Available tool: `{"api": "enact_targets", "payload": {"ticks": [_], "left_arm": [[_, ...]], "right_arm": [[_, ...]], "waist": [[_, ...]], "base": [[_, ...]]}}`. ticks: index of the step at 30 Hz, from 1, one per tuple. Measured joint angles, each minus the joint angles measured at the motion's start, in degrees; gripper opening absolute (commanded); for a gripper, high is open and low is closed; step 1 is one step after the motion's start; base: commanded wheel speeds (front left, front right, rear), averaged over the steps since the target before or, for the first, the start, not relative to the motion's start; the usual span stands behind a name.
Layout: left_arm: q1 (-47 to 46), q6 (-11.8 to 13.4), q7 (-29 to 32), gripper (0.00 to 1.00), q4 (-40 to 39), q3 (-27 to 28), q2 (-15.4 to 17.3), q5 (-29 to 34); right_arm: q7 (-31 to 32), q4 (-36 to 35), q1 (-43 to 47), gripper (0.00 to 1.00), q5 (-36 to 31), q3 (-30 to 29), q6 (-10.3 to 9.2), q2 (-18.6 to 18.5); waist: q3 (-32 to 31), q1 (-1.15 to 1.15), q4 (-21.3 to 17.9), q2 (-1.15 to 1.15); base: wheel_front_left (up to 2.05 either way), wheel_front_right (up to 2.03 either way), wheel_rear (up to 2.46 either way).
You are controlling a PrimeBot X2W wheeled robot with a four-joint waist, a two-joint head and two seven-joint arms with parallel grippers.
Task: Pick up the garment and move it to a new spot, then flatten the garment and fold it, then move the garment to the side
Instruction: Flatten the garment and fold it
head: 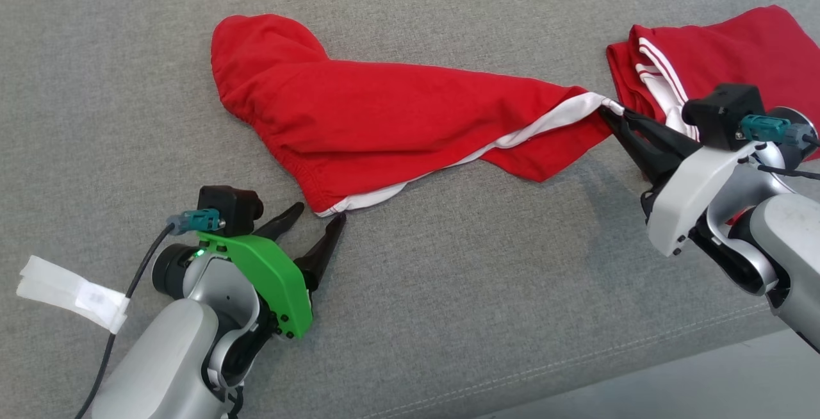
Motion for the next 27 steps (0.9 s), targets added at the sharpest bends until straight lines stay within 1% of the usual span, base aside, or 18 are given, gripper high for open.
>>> {"api": "enact_targets", "payload": {"ticks": [3,5,6,7,9,10,11,12,14,15,16,17,23,27], "left_arm": [[-0.58,-0.04,-0.54,1.00,0.90,0.03,-0.88,0.14],[-0.83,-0.08,-0.64,0.90,1.57,-0.04,-1.20,0.14],[-0.98,-0.10,-1.03,0.66,1.91,-0.16,-1.34,0.14],[-1.17,-0.18,-1.08,0.49,2.19,-0.27,-1.38,0.14],[-1.46,-0.60,-1.11,0.41,2.57,-0.52,-1.45,0.15],[-1.49,-0.69,-1.54,0.41,2.82,-0.66,-1.58,0.15],[-1.51,-1.05,-1.83,0.38,3.16,-0.67,-1.85,0.15],[-1.58,-1.15,-2.04,0.29,3.54,-0.74,-2.15,0.15],[-1.79,-1.88,-2.07,0.18,3.88,-1.09,-2.58,0.16],[-1.93,-2.14,-2.13,0.11,3.97,-1.11,-2.80,0.15],[-2.05,-2.50,-2.38,0.01,4.02,-1.16,-2.90,0.15],[-2.29,-2.68,-2.63,0.00,4.11,-1.31,-2.96,0.15],[-3.64,-4.14,-3.54,0.00,3.97,-1.35,-3.01,0.15],[-4.02,-4.66,-3.52,0.00,3.13,-1.26,-2.98,-0.80]], "right_arm": [[-0.30,0.10,0.01,0.00,-0.09,-0.13,-0.15,-0.23],[-0.36,0.10,0.01,0.00,-0.09,-0.11,-0.15,-0.07],[-0.51,0.12,0.01,0.00,-0.10,-0.11,-0.15,-0.07],[-0.55,0.18,0.02,0.00,-0.10,-0.10,-0.15,-0.07],[-0.66,0.31,0.04,0.00,-0.10,-0.10,-0.16,-0.07],[-0.82,0.37,0.04,0.00,-0.15,-0.09,-0.16,-0.07],[-0.92,0.43,0.04,0.00,-0.29,-0.09,-0.16,-0.04],[-0.98,0.44,0.05,0.00,-0.56,-0.09,-0.26,-0.02],[-0.98,0.53,0.06,0.00,-0.59,-0.09,-0.52,-0.01],[-0.99,0.62,0.08,0.00,-0.59,-0.09,-0.53,0.00],[-1.07,0.73,0.13,0.00,-0.59,-0.09,-0.54,0.02],[-1.34,0.99,0.23,0.00,-0.59,-0.11,-0.55,0.03],[-2.02,1.99,0.78,0.00,-0.57,-0.29,-0.56,0.02],[-2.07,2.60,1.79,0.00,-0.55,-0.45,-0.57,-0.23]], "waist": [[0.02,0.00,0.38,0.00],[0.00,0.00,0.54,0.00],[-0.01,0.00,0.61,0.00],[-0.02,0.00,0.69,0.00],[-0.06,0.00,0.83,0.00],[-0.08,0.00,0.90,0.00],[-0.11,0.00,0.95,0.00],[-0.15,0.00,1.01,0.00],[-0.24,0.00,1.10,0.00],[-0.29,0.00,1.16,0.00],[-0.36,0.00,1.21,0.00],[-0.47,0.00,1.28,0.00],[-1.80,0.00,1.98,0.00],[-2.87,0.00,2.79,0.00]], "base": [[0.00,0.00,0.00],[0.00,0.00,0.00],[0.00,0.00,0.00],[0.00,0.00,0.00],[0.00,0.00,0.00],[0.00,0.00,0.00],[0.00,0.00,0.00],[0.00,0.00,0.00],[0.00,0.00,0.00],[0.00,0.00,0.00],[0.00,0.00,0.00],[0.00,0.00,0.00],[0.00,0.00,0.00],[0.00,0.00,0.00]]}}
